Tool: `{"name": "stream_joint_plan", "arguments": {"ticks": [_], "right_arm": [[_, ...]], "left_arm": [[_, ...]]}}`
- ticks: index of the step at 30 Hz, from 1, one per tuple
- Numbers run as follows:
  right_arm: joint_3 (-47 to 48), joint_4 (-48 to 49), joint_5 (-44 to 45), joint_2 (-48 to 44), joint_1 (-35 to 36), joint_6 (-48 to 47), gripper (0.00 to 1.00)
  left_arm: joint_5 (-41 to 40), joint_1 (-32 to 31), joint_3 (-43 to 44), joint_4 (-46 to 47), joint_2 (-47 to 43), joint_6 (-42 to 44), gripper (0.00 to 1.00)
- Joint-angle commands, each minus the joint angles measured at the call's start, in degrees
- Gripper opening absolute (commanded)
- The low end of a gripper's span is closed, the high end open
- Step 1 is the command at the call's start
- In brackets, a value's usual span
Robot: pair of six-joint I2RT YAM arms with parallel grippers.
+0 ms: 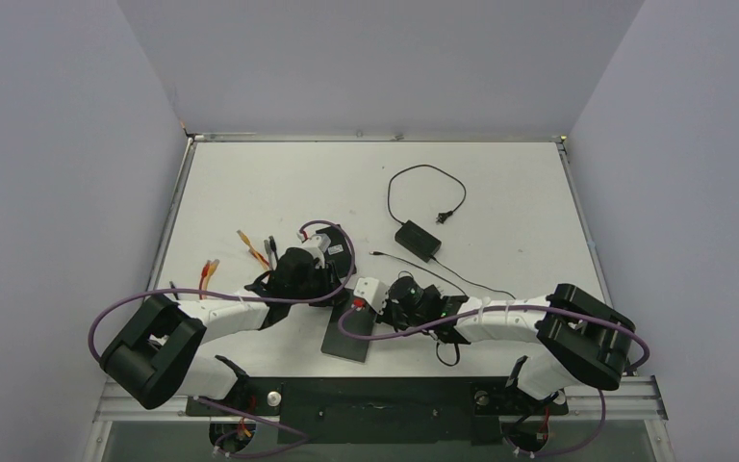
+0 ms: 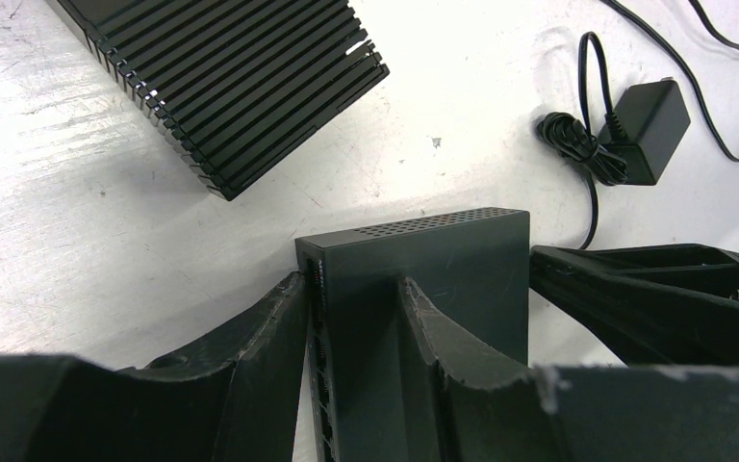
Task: Insert the plug into the switch port
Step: Insert the power into the switch port.
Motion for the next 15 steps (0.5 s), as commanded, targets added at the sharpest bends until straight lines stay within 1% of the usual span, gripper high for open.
{"name": "stream_joint_plan", "arguments": {"ticks": [1, 9, 15], "right_arm": [[8.44, 23.95, -8.87, -2.04, 0.66, 0.12, 0.00], [10.29, 25.51, -11.16, -0.56, 0.15, 1.08, 0.00], [10.59, 24.72, -11.26, 0.12, -0.18, 1.42, 0.00]], "left_arm": [[12.73, -5.67, -1.64, -1.74, 2.43, -1.17, 0.30], [13.14, -5.80, -2.19, -0.84, 2.27, -1.23, 0.30], [14.02, -5.76, -1.81, -0.49, 1.63, -1.52, 0.30]]}}
